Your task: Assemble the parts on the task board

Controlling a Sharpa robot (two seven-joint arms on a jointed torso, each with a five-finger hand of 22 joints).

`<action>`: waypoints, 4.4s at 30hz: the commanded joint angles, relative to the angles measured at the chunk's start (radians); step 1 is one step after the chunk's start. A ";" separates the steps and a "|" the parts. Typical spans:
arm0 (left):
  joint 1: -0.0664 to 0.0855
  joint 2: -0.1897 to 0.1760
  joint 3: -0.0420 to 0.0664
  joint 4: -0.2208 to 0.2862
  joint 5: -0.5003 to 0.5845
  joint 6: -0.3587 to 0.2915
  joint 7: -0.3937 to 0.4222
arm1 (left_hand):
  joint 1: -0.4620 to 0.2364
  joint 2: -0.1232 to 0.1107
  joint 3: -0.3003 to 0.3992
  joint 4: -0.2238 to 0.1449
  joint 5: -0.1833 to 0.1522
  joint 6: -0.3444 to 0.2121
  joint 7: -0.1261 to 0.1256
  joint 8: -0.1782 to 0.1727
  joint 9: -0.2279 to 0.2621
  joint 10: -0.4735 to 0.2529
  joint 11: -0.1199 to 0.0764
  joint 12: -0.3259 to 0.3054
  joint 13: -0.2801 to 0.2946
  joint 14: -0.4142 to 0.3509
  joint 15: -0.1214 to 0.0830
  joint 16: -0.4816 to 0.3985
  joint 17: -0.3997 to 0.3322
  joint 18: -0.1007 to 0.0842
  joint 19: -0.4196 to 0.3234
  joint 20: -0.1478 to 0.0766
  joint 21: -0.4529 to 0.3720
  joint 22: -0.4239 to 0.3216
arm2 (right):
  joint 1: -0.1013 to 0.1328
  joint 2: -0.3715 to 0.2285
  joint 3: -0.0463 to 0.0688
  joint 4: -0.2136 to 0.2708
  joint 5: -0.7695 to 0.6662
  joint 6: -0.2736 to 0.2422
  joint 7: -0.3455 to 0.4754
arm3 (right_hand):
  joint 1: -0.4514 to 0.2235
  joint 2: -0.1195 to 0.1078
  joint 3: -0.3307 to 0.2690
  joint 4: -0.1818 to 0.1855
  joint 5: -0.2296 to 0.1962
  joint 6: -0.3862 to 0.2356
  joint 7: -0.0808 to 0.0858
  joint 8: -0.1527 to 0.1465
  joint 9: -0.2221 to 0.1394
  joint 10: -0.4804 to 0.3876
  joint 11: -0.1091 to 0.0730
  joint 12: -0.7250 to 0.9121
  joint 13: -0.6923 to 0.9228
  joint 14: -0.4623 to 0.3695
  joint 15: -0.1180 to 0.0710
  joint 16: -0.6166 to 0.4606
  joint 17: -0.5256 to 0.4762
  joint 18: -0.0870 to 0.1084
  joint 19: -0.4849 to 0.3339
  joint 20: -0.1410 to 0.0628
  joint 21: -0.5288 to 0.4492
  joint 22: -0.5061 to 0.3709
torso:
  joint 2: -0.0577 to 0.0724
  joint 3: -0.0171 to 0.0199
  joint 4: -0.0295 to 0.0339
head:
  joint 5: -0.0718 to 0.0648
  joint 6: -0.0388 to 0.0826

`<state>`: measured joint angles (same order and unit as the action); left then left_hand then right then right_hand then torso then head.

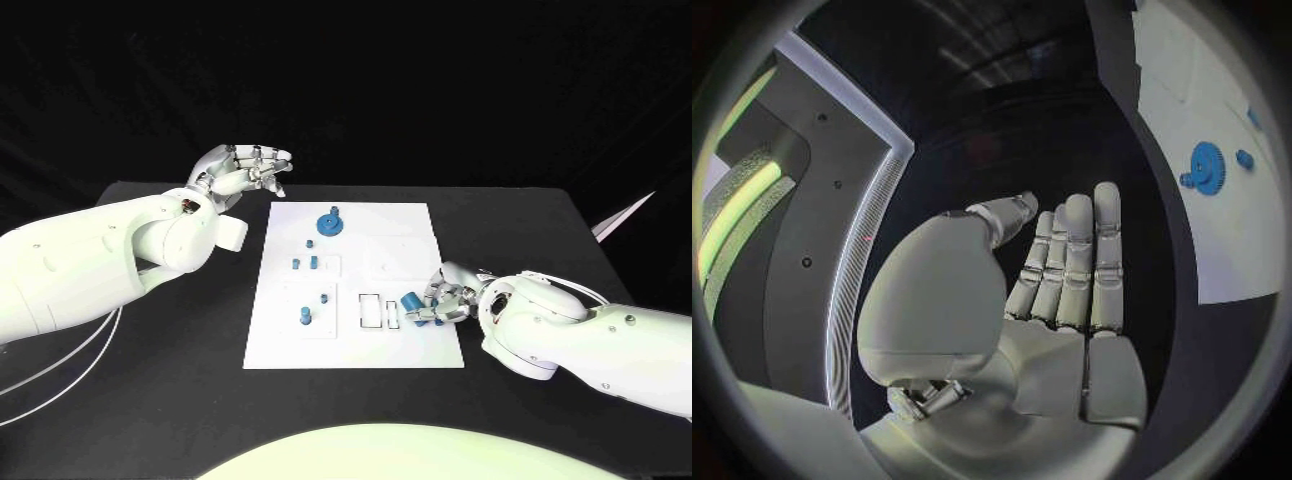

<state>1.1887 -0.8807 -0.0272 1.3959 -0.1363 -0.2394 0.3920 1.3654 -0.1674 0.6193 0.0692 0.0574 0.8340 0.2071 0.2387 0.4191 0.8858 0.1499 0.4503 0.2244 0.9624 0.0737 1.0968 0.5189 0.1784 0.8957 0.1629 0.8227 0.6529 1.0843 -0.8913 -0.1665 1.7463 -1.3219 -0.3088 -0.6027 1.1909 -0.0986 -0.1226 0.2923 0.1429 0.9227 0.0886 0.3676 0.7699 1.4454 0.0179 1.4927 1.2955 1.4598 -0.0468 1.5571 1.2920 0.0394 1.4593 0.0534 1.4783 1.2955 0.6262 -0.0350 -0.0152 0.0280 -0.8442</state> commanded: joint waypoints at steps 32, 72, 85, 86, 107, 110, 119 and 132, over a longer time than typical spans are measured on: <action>0.000 0.000 0.001 0.001 0.000 0.002 -0.001 | 0.005 0.005 -0.039 0.014 -0.004 -0.013 0.003 0.023 -0.001 -0.021 -0.001 0.013 -0.010 -0.009 0.003 -0.009 -0.012 0.005 0.018 0.005 -0.012 -0.012 | 0.013 -0.007 0.001 0.050 0.040 -0.120 0.055 | 0.096 0.138 -0.004 -0.002 0.000 0.080 -0.027 0.009 0.019 0.094 -0.029 0.023 0.238 0.111 -0.026 0.014 0.279 -0.030 0.102 -0.020 0.042 0.263 | -0.002 -0.0004 -0.0014 | 0.001 0.008; 0.000 0.002 0.001 0.004 0.002 0.006 -0.003 | -0.002 0.011 -0.038 0.023 -0.004 -0.016 0.004 0.025 -0.002 -0.023 -0.001 0.016 -0.011 -0.010 0.004 -0.009 -0.013 0.005 0.017 0.007 -0.015 -0.014 | 0.014 0.125 0.001 -0.004 0.168 -0.032 0.014 | 0.009 0.189 -0.034 0.000 -0.002 0.133 -0.046 0.010 0.018 0.104 -0.046 0.034 0.246 0.111 -0.041 0.014 0.279 -0.033 0.105 -0.033 0.061 0.267 | 0.000 0.0002 -0.0012 | -0.005 0.003; 0.001 0.001 0.001 0.005 0.002 0.006 -0.004 | -0.003 0.011 -0.038 0.023 -0.004 -0.016 0.004 0.025 -0.002 -0.024 -0.001 0.016 -0.011 -0.010 0.004 -0.009 -0.013 0.005 0.017 0.007 -0.015 -0.014 | 0.013 0.125 0.001 0.000 0.164 -0.028 0.013 | 0.002 0.192 -0.036 0.000 -0.001 0.136 -0.047 0.011 0.019 0.105 -0.047 0.035 0.247 0.111 -0.042 0.014 0.279 -0.033 0.105 -0.034 0.061 0.267 | 0.000 0.0008 -0.0016 | -0.002 0.003; 0.001 0.001 0.001 0.005 0.002 0.006 -0.004 | -0.003 0.011 -0.038 0.023 -0.004 -0.016 0.004 0.025 -0.002 -0.024 -0.001 0.016 -0.011 -0.010 0.004 -0.009 -0.013 0.005 0.017 0.007 -0.015 -0.014 | 0.013 0.125 0.001 0.002 0.164 -0.027 0.015 | 0.002 0.192 -0.036 0.000 -0.001 0.136 -0.047 0.011 0.019 0.105 -0.047 0.035 0.247 0.111 -0.042 0.014 0.279 -0.033 0.105 -0.034 0.061 0.267 | 0.000 0.0012 -0.0013 | -0.002 0.003; 0.001 -0.002 0.001 0.004 0.002 0.006 -0.006 | -0.004 0.011 -0.038 0.025 -0.004 -0.019 0.005 0.025 -0.003 -0.026 0.000 0.016 -0.012 -0.010 0.004 -0.008 -0.013 0.005 0.018 0.007 -0.017 -0.015 | 0.013 0.119 0.001 0.014 0.159 -0.035 0.019 | -0.005 0.191 -0.041 -0.001 -0.002 0.138 -0.048 0.012 0.020 0.104 -0.048 0.034 0.246 0.111 -0.042 0.014 0.279 -0.033 0.105 -0.034 0.059 0.267 | 0.000 0.0010 -0.0015 | 0.002 0.004; 0.001 -0.002 0.001 0.004 0.002 0.006 -0.006 | -0.004 0.011 -0.038 0.025 -0.004 -0.019 0.005 0.025 -0.003 -0.026 0.000 0.016 -0.012 -0.010 0.004 -0.008 -0.013 0.005 0.018 0.007 -0.017 -0.015 | 0.013 0.119 0.001 0.011 0.158 -0.022 0.016 | -0.013 0.194 -0.045 0.000 -0.002 0.140 -0.049 0.012 0.021 0.104 -0.048 0.033 0.246 0.111 -0.043 0.014 0.279 -0.033 0.105 -0.035 0.059 0.267 | 0.000 0.0007 -0.0017 | 0.001 0.003; 0.001 -0.003 0.000 0.005 0.002 0.006 -0.007 | -0.004 0.011 -0.038 0.025 -0.004 -0.019 0.005 0.025 -0.003 -0.026 0.000 0.016 -0.012 -0.010 0.004 -0.008 -0.013 0.005 0.018 0.007 -0.017 -0.015 | 0.013 0.122 0.001 -0.004 0.161 0.010 0.002 | -0.047 0.197 -0.065 0.000 -0.002 0.141 -0.049 0.012 0.024 0.101 -0.049 0.026 0.241 0.111 -0.044 0.014 0.279 -0.031 0.103 -0.036 0.051 0.265 | 0.000 0.0006 -0.0013 | 0.001 0.003; 0.001 -0.004 0.000 0.005 0.002 0.007 -0.010 | -0.004 0.011 -0.037 0.026 -0.004 -0.020 0.005 0.026 -0.003 -0.027 0.000 0.017 -0.013 -0.010 0.004 -0.008 -0.013 0.005 0.018 0.007 -0.017 -0.015 | 0.014 0.137 0.001 -0.016 0.164 0.014 0.016 | -0.137 0.195 -0.171 0.001 -0.004 0.136 -0.046 0.011 0.035 0.099 -0.046 0.020 0.239 0.111 -0.042 0.014 0.279 -0.029 0.101 -0.035 0.041 0.262 | 0.000 0.0012 -0.0014 | 0.000 0.004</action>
<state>1.1887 -0.8852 -0.0275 1.3982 -0.1352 -0.2349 0.3816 1.3648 -0.1669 0.5946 0.0939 0.0574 0.8251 0.2087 0.2484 0.4190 0.8700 0.1516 0.4532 0.2225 0.9623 0.0738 1.0968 0.5182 0.1784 0.9026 0.1697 0.8226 0.6515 1.0993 -0.7567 -0.1647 1.7303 -1.1579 -0.2986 -0.5930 1.0777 0.0960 -0.2482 0.2885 0.1335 1.0241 0.0482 0.3525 0.7984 1.4639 -0.0171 1.5157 1.2957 1.4614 -0.0808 1.5572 1.2920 0.0364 1.4609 0.0265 1.5237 1.2955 0.6265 -0.0341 -0.0161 0.0267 -0.8400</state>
